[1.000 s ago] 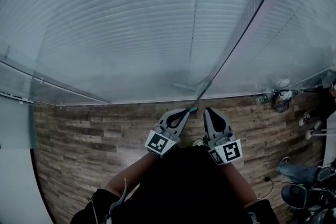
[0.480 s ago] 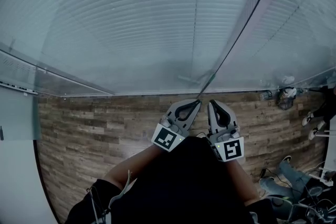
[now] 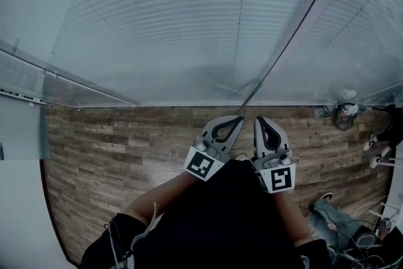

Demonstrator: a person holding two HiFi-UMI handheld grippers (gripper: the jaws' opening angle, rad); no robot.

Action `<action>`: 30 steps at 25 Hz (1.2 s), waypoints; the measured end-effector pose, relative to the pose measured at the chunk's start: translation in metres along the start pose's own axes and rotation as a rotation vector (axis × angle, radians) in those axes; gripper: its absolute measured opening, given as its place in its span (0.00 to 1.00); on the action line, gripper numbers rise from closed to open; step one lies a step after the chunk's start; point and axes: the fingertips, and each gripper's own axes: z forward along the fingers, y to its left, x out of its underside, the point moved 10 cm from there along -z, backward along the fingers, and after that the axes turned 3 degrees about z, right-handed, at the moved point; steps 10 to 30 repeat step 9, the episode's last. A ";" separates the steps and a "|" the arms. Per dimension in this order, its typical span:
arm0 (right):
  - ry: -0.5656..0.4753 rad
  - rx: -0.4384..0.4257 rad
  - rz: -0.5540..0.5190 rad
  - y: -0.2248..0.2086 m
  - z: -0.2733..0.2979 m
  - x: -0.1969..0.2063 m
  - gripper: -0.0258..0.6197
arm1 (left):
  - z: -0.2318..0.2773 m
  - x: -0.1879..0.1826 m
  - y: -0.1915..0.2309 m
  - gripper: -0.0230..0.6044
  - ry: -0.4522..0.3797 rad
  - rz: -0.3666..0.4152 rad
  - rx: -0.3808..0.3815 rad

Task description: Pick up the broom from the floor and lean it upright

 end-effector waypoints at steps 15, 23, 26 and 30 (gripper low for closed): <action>-0.018 0.004 0.019 0.007 -0.005 0.003 0.07 | -0.006 -0.001 -0.005 0.07 -0.005 -0.001 -0.015; -0.018 0.004 0.019 0.007 -0.005 0.003 0.07 | -0.006 -0.001 -0.005 0.07 -0.005 -0.001 -0.015; -0.018 0.004 0.019 0.007 -0.005 0.003 0.07 | -0.006 -0.001 -0.005 0.07 -0.005 -0.001 -0.015; -0.018 0.004 0.019 0.007 -0.005 0.003 0.07 | -0.006 -0.001 -0.005 0.07 -0.005 -0.001 -0.015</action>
